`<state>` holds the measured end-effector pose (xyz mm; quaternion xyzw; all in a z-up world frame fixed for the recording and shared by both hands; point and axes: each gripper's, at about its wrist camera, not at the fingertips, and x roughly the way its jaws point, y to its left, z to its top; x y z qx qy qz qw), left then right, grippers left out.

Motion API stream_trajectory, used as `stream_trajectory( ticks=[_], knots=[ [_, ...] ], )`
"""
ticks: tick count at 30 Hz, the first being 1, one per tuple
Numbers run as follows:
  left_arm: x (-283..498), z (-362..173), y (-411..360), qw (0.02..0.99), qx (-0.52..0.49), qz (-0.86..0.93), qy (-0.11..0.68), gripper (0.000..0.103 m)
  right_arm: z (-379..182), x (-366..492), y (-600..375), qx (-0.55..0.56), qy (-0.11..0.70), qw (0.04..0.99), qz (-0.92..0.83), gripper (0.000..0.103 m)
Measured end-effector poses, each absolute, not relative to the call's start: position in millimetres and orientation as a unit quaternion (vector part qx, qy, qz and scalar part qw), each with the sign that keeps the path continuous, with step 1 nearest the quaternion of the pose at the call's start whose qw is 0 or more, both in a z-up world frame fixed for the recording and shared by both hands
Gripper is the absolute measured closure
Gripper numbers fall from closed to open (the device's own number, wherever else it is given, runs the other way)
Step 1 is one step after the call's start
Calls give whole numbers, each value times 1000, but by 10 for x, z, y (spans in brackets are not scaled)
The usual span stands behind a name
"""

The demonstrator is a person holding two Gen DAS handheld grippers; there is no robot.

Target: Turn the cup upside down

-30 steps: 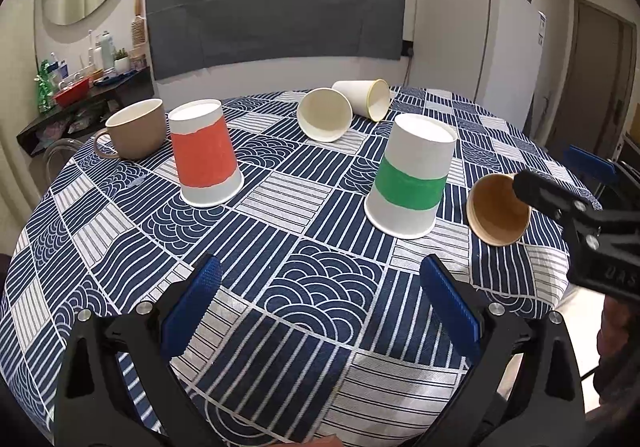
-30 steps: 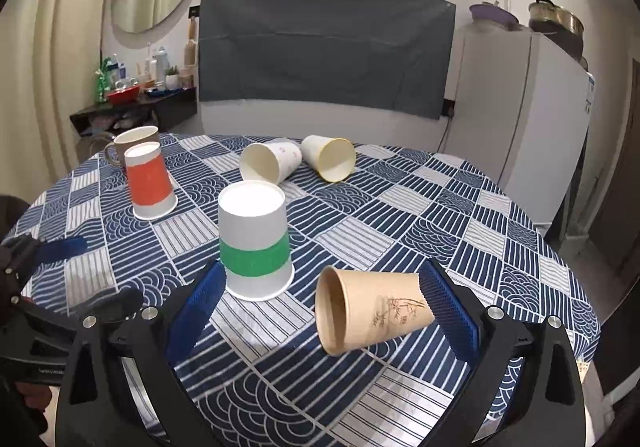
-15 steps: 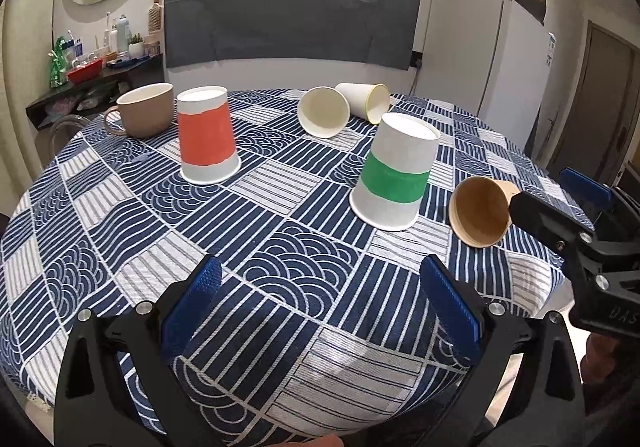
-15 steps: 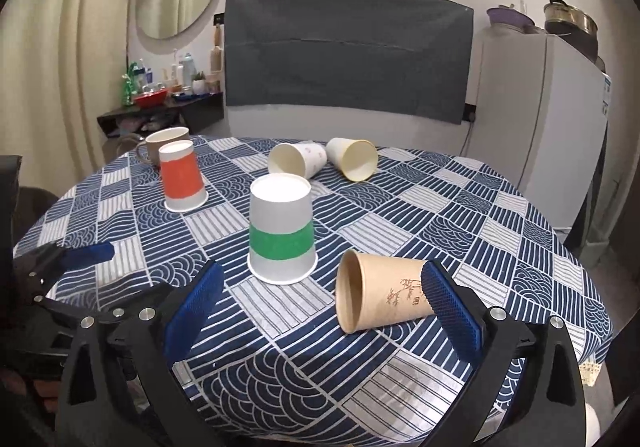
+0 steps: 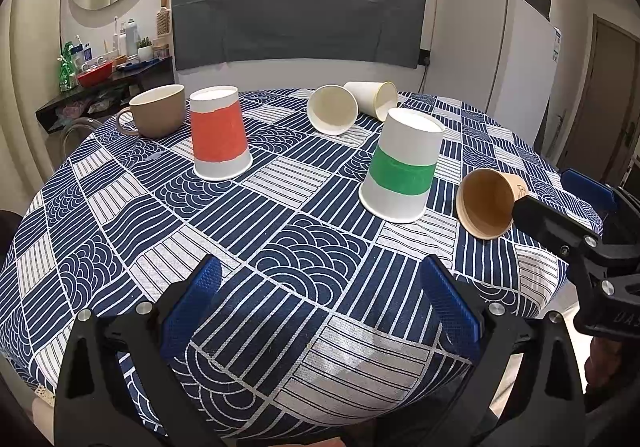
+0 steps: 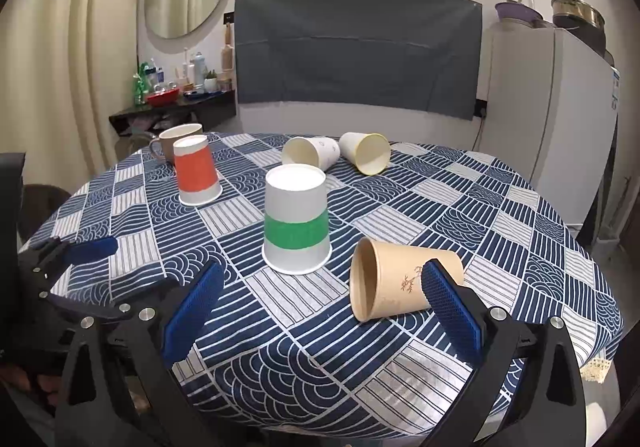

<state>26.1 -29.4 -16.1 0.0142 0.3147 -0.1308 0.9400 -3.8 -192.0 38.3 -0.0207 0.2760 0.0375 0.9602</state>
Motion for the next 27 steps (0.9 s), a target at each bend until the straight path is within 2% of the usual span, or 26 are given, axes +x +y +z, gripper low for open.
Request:
stream_trajectory(
  ticks=[27],
  knots=[
    [198,-88,-241,949,16,-113,293,6,364,30,-1959,1,287,957,30,8]
  ],
)
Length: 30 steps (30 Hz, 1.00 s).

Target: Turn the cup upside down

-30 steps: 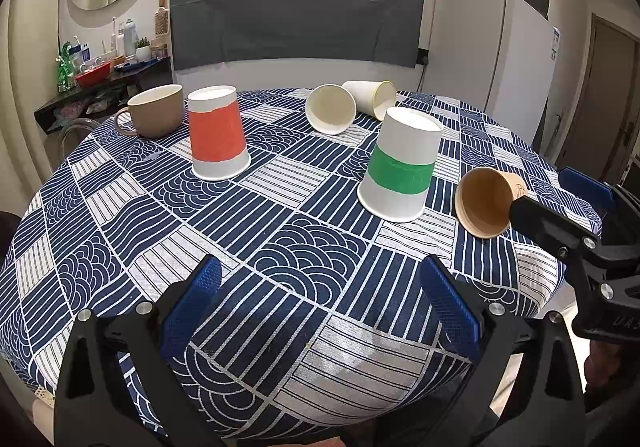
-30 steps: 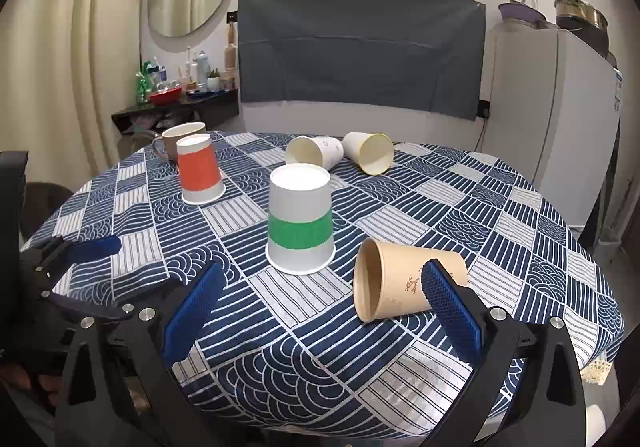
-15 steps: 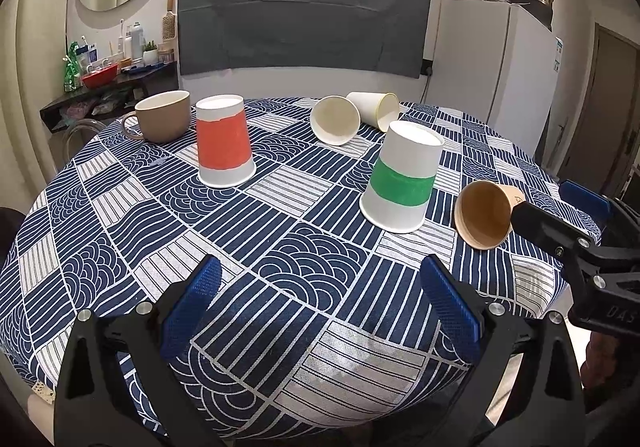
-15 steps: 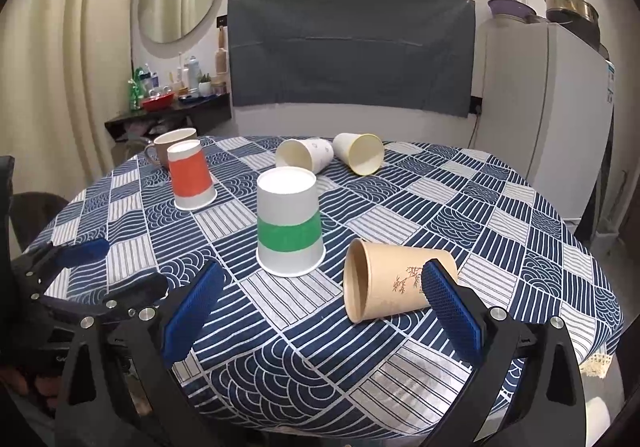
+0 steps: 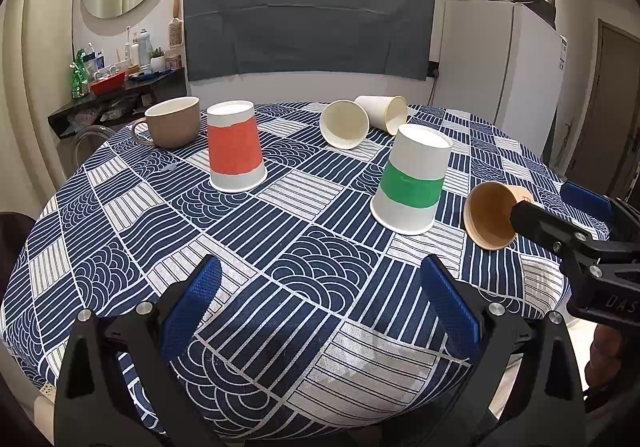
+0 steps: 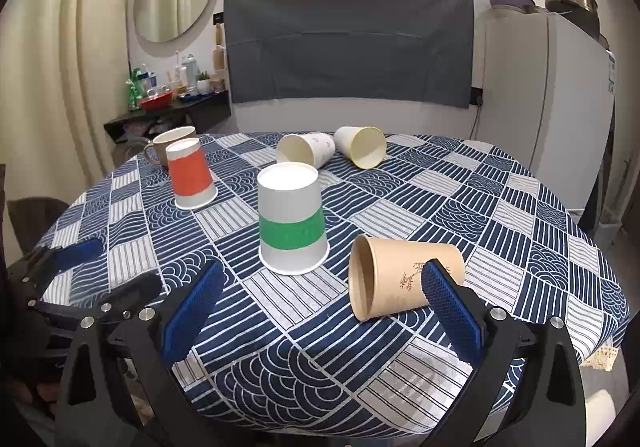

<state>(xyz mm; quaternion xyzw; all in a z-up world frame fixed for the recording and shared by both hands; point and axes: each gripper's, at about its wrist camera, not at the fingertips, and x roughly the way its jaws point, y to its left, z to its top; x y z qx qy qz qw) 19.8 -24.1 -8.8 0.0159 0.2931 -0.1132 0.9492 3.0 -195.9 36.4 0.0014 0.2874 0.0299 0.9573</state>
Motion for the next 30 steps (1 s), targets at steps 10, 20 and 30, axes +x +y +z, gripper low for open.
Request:
stream_trajectory(
  ticks=[10,20,30],
  knots=[
    [192,-89,-245,949,15,-115,293,6,325,50,-1962,3,294,955,30,8],
    [195,-88,-241,950,15,-108,294,6,318,51,-1964,3,293,956,30,8],
    [187,-79,-243,950,17,-103,293,6,323,41,-1991,5,293,956,28,8]
  ],
)
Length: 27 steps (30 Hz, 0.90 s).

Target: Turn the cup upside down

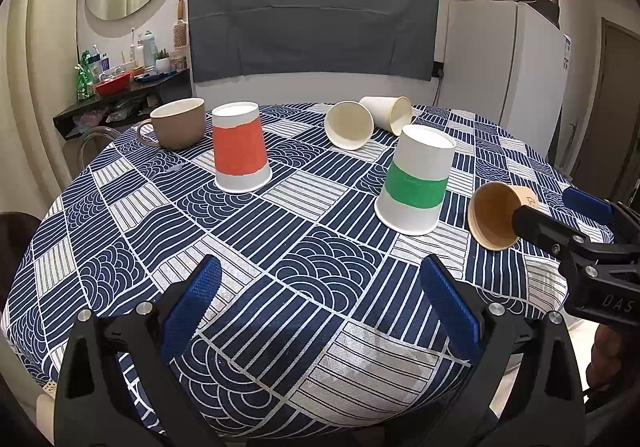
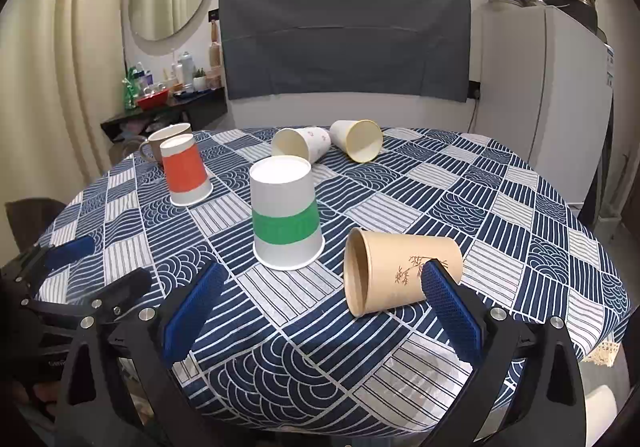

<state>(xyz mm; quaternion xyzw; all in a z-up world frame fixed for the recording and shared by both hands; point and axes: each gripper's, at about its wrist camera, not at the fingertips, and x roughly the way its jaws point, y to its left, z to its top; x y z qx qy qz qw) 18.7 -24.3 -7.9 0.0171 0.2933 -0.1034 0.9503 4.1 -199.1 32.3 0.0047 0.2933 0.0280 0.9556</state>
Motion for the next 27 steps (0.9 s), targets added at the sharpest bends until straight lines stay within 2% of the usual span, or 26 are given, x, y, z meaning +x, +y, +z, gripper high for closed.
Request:
stream_trajectory(
  ticks=[27],
  knots=[
    [228,-80,-193,948,3,-99,302,6,337,47,-1991,4,295,955,27,8]
  ],
)
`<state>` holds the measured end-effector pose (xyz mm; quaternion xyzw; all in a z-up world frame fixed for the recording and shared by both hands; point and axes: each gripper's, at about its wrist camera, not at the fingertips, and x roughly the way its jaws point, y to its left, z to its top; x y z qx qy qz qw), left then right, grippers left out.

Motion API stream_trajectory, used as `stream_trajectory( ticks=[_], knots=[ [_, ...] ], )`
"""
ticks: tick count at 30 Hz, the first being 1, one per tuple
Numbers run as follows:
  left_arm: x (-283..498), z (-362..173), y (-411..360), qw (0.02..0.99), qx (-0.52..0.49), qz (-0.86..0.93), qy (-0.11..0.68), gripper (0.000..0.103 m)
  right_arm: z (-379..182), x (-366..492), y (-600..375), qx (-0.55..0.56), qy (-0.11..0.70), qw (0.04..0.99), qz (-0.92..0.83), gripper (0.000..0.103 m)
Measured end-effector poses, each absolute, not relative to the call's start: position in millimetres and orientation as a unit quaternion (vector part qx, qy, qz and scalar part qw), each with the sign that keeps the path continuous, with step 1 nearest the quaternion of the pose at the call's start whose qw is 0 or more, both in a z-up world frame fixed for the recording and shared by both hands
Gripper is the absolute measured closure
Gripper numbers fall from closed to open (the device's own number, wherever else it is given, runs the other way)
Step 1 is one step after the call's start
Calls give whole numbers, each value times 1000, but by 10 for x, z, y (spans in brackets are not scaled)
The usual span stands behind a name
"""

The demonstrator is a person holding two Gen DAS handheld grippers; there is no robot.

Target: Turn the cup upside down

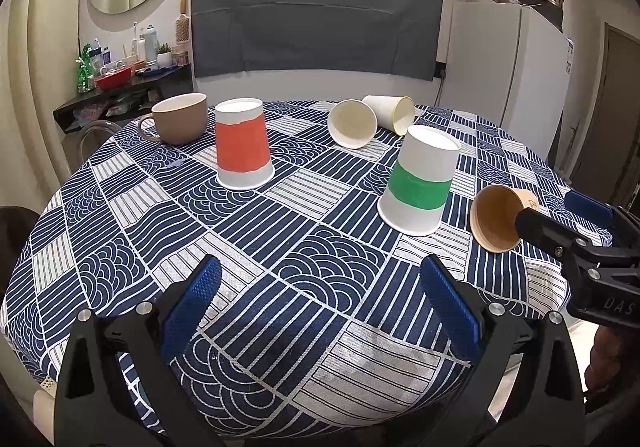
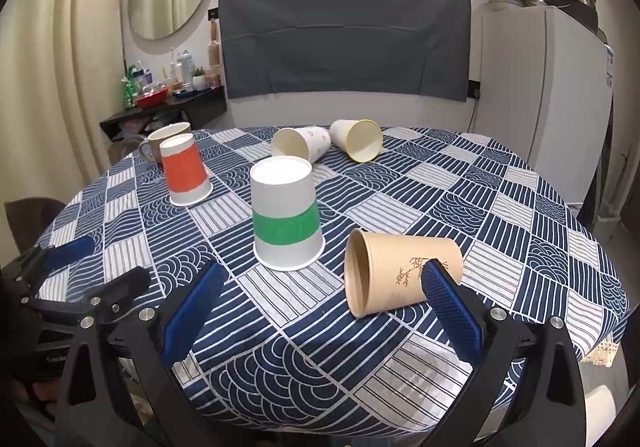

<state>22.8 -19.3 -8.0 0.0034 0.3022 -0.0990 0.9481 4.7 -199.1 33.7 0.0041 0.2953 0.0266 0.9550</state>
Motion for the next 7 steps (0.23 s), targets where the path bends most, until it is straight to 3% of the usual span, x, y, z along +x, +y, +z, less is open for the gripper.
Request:
stream_trajectory(
  ticks=[7],
  knots=[
    [240,-85,-155,948,-2,-91,306,6,334,48,-1994,6,296,955,25,8]
  ],
)
